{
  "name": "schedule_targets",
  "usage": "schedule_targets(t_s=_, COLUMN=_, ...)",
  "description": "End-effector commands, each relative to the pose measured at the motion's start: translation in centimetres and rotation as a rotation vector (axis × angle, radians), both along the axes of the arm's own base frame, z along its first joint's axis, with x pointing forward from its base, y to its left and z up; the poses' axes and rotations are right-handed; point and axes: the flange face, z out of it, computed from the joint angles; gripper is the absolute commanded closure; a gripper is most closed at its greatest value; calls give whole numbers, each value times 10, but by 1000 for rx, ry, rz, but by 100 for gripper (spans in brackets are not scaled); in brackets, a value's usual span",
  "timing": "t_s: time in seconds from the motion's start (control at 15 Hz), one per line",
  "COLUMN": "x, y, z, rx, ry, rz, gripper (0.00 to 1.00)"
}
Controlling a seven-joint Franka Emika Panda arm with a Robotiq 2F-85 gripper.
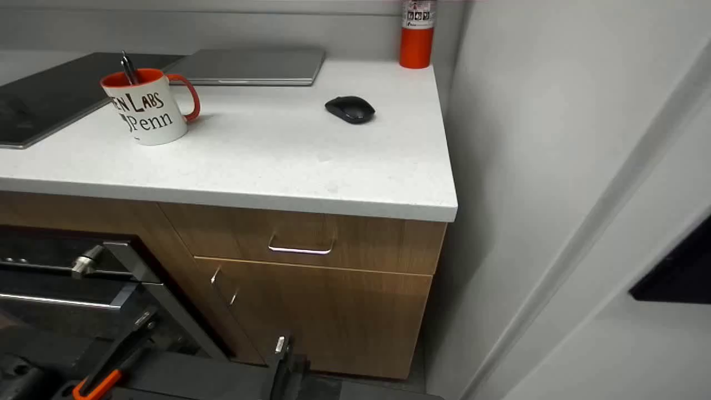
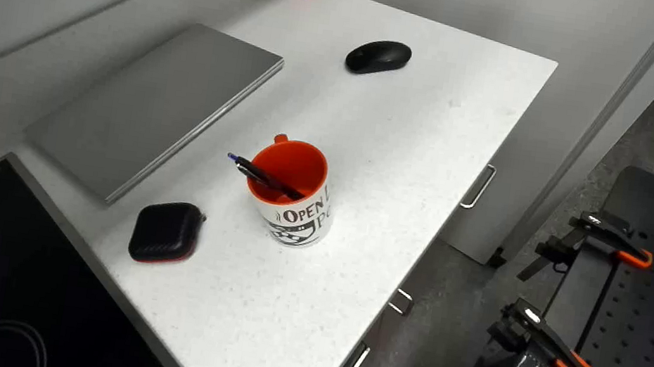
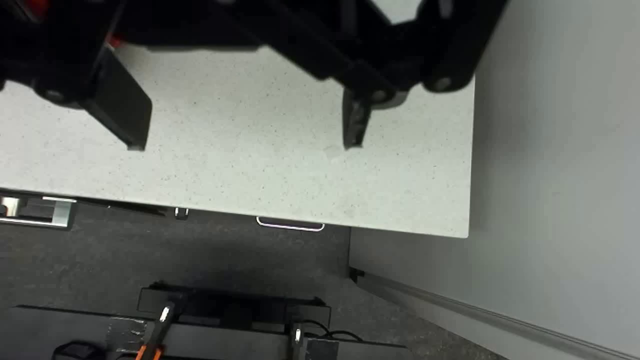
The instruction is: Remove the black pen from the mug
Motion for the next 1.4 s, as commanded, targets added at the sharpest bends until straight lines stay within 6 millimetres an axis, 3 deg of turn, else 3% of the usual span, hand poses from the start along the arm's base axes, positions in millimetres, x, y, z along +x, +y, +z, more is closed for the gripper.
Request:
schedule_targets(t_s=0.0, x=0, y=0, z=0, rx=0, ry=2, rz=0, gripper=0)
schedule_targets(t_s=0.33, x=2, y=1, z=-14, rx=22, ry=-11, rz=-20, gripper=0)
schedule_targets(t_s=1.0, x=9, y=-11, z=-98, rx=328, ry=-245, rz=-321, gripper=0)
schedule_targets(t_s=1.13, x=7, y=-7, z=-103, rx=398, ry=-152, rz=-236, gripper=0)
schedule_targets(t_s=1.2, x=10, y=-9, z=-102, rx=330, ry=-190, rz=-263, gripper=0)
schedule_targets(t_s=1.33, x=8, y=-7, z=-104, rx=360, ry=-170, rz=-248, gripper=0)
